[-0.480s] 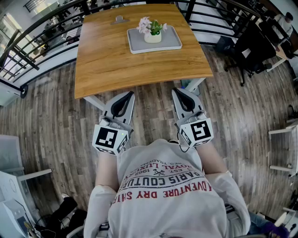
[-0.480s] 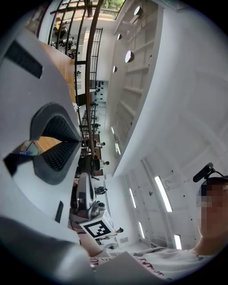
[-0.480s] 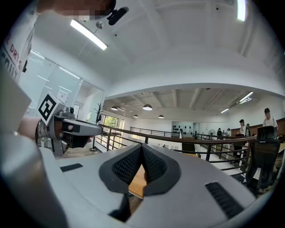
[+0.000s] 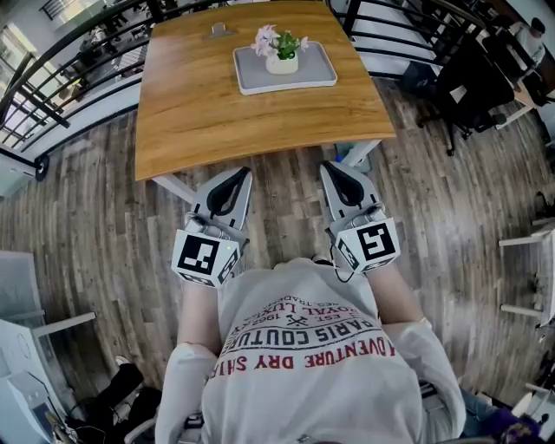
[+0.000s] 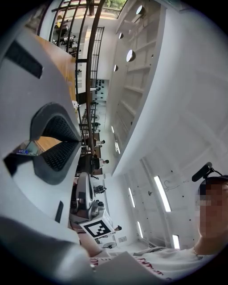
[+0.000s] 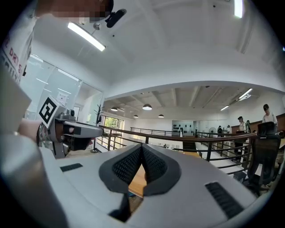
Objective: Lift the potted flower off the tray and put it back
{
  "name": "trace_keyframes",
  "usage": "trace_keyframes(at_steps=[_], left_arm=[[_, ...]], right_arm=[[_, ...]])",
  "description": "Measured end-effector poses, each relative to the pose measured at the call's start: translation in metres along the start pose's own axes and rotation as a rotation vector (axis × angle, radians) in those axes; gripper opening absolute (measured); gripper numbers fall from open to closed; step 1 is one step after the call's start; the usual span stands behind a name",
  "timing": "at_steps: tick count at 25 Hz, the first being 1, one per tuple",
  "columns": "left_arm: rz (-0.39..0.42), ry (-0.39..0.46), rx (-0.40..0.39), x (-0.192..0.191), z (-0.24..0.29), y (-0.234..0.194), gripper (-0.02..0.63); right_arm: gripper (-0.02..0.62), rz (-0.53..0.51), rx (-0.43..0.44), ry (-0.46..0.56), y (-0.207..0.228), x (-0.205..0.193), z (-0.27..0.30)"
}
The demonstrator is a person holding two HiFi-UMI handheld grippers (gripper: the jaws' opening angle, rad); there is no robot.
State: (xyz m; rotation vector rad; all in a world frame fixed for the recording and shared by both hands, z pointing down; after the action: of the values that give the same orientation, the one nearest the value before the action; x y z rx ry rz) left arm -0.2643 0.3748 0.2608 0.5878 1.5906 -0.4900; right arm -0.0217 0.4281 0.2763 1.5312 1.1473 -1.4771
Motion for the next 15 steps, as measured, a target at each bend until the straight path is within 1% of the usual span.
trace_keyframes(at_steps=[2,4,6,7,8,9,10,12,15], left_arm=[[-0.004,0.001,-0.001,-0.001,0.002,-0.001,0.014],[-0.010,0.000,-0.002,-0.003,0.003,-0.002,0.014],[-0.016,0.000,-0.001,-0.006,0.006,-0.004,0.014],[-0.019,0.000,0.000,-0.007,0.007,-0.005,0.014],[-0.023,0.001,0.002,-0.008,0.008,-0.006,0.014],[-0.027,0.002,0.004,-0.008,0.009,-0.007,0.014],[-0.030,0.003,0.005,-0.009,0.011,-0.008,0.014],[-0.032,0.002,0.009,-0.010,0.015,-0.010,0.014],[-0.032,-0.002,0.017,-0.012,0.023,-0.014,0.014]], right_arm=[[0.026,0.020,-0.003,0.025,0.003,0.000,0.000],[0.028,0.025,0.012,0.040,0.008,0.000,0.000],[0.029,0.010,0.036,0.032,0.014,0.001,0.003],[0.045,0.005,0.044,0.028,0.018,0.001,0.005],[0.113,0.004,0.050,0.026,0.022,0.002,0.007],[0.233,0.003,0.055,0.026,0.025,0.003,0.009],[0.310,0.000,0.055,0.027,0.029,0.004,0.011],[0.371,-0.012,0.046,0.030,0.035,0.005,0.017],[0.406,-0.002,0.044,0.023,0.043,-0.001,0.028]])
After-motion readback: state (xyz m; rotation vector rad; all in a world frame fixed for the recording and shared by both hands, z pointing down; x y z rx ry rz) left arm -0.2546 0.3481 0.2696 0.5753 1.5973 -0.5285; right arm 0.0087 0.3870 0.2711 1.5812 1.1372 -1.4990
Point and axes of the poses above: the fingertips, and each gripper's own axes: z forward along the fingers, y to its right, x out of its top, the point moved 10 cm from there along -z, backward along the fingers, and after that the axes turned 8 degrees about y, right-handed, at the moved point
